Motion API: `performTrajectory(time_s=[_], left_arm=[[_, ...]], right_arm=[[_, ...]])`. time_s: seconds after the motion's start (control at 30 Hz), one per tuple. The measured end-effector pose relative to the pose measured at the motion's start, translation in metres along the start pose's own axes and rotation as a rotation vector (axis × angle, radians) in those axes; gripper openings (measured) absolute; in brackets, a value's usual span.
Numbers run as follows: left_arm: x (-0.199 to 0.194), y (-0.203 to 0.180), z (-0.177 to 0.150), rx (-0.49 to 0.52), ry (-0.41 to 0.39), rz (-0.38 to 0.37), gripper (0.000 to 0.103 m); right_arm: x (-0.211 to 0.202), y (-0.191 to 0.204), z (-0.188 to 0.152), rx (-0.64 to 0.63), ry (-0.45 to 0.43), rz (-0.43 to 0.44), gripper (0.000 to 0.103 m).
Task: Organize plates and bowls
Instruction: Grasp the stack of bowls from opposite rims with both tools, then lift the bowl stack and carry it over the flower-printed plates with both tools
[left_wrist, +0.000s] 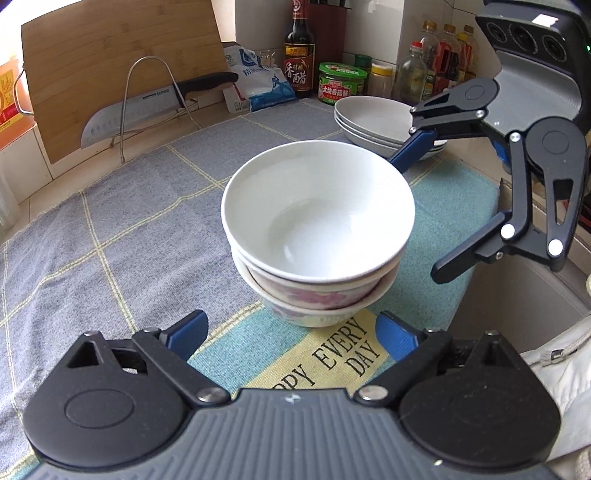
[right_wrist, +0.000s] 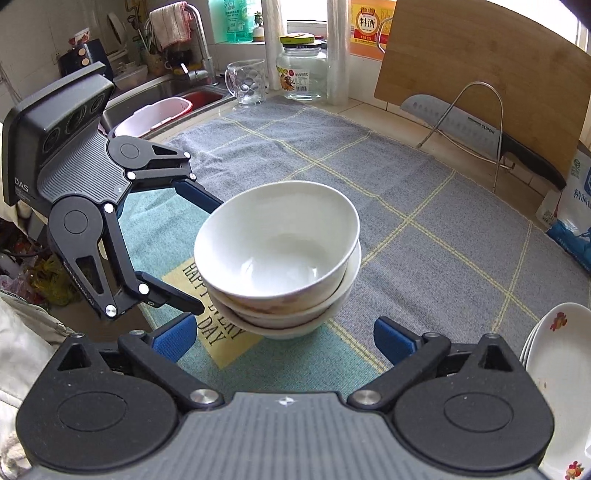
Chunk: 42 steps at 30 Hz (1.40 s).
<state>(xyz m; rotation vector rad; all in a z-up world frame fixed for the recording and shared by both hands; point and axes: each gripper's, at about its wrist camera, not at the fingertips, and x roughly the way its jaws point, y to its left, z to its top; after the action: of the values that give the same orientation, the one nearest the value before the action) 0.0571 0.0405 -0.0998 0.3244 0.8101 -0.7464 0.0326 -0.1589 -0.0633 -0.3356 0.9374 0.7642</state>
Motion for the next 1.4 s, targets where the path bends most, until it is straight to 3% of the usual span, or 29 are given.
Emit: performTrajectory(time_s=[0.4, 0.6, 0.93, 1.4], left_arm=[[0.034, 0.002, -0.001, 0.075, 0.046, -0.028, 0.097], [0.030, 0.004, 0.004, 0.130, 0.009, -0.074, 0.095], [0.026, 0.010, 0.018, 0.249, -0.004, -0.183, 0.094], [0.027, 0.019, 0.025, 0.322, 0.025, -0.279, 0.089]], right_arm=[[0.048, -0.003, -0.014, -0.068, 0.059, -0.055, 0.103], [0.046, -0.006, -0.010, -0.119, 0.049, -0.020, 0.102], [0.042, -0.008, 0.001, -0.181, 0.063, 0.036, 0.088], [0.046, -0.004, 0.011, -0.180, 0.077, 0.067, 0.088]])
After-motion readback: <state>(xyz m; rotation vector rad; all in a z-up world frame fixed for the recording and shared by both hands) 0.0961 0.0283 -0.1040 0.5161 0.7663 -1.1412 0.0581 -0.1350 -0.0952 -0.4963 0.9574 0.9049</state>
